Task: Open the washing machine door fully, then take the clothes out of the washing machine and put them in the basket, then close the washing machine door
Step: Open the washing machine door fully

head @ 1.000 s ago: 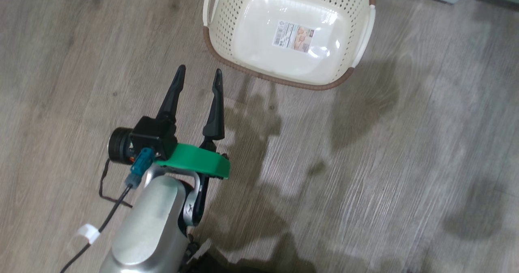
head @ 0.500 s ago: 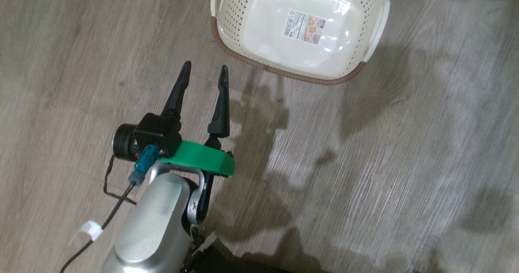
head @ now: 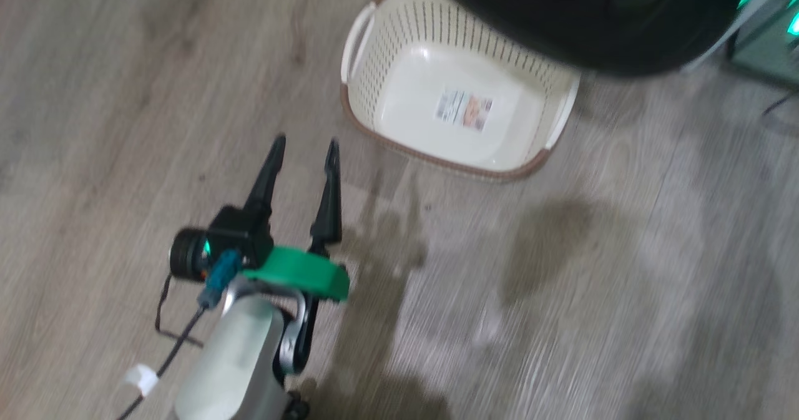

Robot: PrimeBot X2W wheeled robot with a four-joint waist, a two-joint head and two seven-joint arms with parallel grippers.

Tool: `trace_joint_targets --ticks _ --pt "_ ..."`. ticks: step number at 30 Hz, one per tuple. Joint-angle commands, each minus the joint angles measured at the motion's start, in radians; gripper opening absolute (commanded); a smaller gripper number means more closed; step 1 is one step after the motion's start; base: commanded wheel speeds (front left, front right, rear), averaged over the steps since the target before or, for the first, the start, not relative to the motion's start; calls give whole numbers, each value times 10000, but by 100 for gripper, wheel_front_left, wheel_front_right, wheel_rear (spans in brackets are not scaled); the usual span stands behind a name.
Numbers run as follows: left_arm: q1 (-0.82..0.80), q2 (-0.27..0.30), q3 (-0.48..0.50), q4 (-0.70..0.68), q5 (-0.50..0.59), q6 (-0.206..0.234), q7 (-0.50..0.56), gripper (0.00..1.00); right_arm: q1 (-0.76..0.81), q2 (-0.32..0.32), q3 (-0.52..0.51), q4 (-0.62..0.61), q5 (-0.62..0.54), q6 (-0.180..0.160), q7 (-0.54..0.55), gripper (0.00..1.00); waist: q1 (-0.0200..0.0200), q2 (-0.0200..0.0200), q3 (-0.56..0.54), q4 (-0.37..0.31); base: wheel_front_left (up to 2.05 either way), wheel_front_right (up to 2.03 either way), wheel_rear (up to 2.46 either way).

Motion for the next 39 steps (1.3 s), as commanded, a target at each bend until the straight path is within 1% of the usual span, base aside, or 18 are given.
trace_joint_targets --ticks 1,5,11,14,19,23,30,39 --pt "228 156 436 -184 142 -73 -65 100 311 221 144 -505 121 2 167 0 -1 -1 -668 71 0 0 0" --pt "723 156 683 7 406 -312 -65 100 1317 531 357 -846 236 2 372 0 -1 -1 -1447 186 0 0 0" --pt "1316 156 978 200 761 -664 -65 100 2791 1042 522 -1256 474 2 598 0 -1 -1 -2613 570 0 0 0" --pt "1557 156 1073 257 908 -790 -65 100 3323 1421 514 -1121 667 2 687 0 -1 -1 -3040 727 0 0 0" --pt "1843 156 1207 315 1095 -942 -65 100 3810 2075 747 -905 561 2 742 0 -1 -1 -3574 938 0 0 0" --pt "1928 156 1251 410 1156 -1053 -65 100 4103 2592 859 -674 609 2 910 0 -1 -1 -3858 1151 0 0 0" --pt "1867 156 1443 566 1259 -1188 -65 100 4227 3360 863 -195 551 2 816 0 -1 -1 -4065 1523 0 0 0" --pt "1817 156 1630 577 1283 -1222 -65 100 4265 3924 911 -13 337 2 488 0 -1 -1 -4170 1707 0 0 0"
